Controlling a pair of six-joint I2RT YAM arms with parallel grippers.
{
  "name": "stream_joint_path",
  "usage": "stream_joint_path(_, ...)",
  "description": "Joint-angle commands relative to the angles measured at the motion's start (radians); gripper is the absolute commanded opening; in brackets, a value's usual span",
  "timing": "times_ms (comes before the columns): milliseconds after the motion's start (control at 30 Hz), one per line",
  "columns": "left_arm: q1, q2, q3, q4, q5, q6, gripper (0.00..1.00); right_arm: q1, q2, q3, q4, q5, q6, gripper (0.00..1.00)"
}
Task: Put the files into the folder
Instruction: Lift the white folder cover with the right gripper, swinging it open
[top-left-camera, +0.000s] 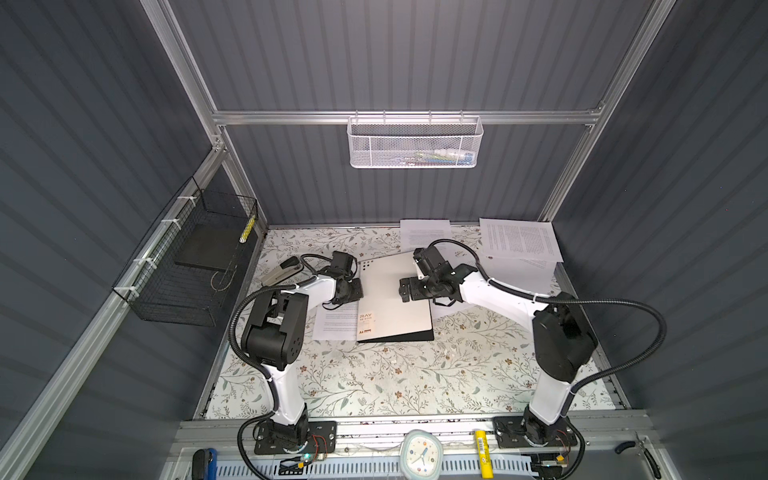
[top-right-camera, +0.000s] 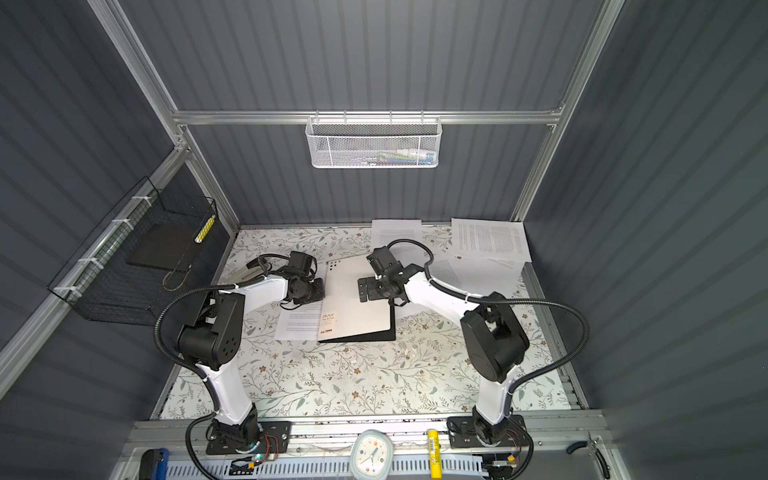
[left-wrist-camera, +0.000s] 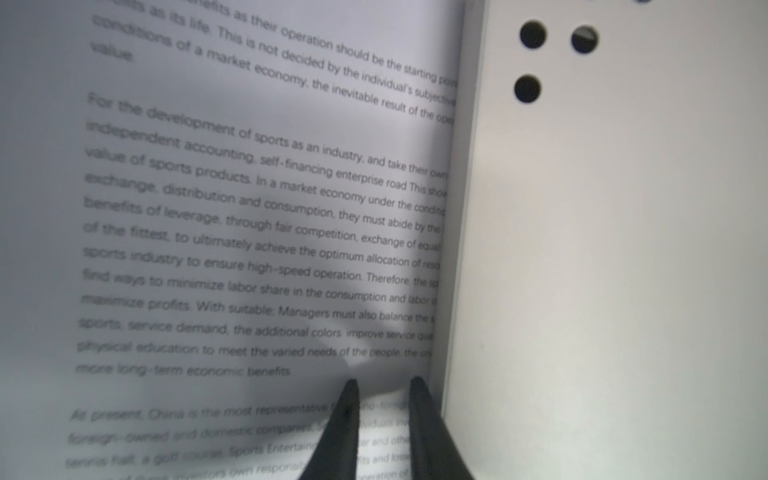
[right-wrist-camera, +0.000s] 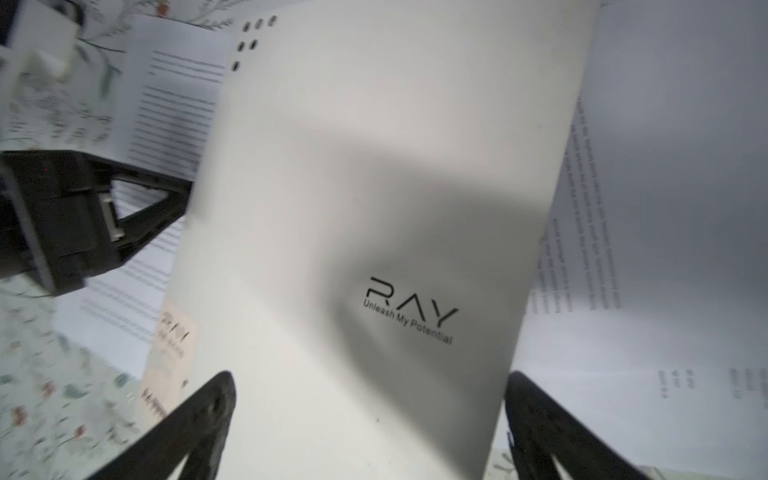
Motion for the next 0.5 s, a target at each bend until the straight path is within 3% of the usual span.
stream_joint_path(0, -0.039, 0.043, 0.005, -0.030, 0.120, -0.003, 0.24, -0.070, -0.091, -0.154, 0.451, -0.421, 0.139, 0.99)
stream_joint_path(67, -0.039, 0.043, 0.005, -0.031, 0.118, 0.002, 0.24, -0.112, -0.135, -0.266, 0.646, -0.502, 0.214, 0.99)
stream_joint_path(133, -0.039, 0.044, 0.006, -0.035, 0.118, 0.005, 0.24, -0.126, -0.144, -0.297, 0.690, -0.525, 0.219, 0.98)
stream_joint_path(233, -0.039, 0.045, 0.006, -0.032, 0.118, 0.003, 0.24, -0.130, -0.116, -0.308, 0.729, -0.555, 0.247, 0.83)
stream_joint_path(467, -0.038, 0.035, 0.015, -0.041, 0.118, -0.004, 0.24, -0.128, -0.145, -0.306, 0.608, -0.399, 0.214, 0.50)
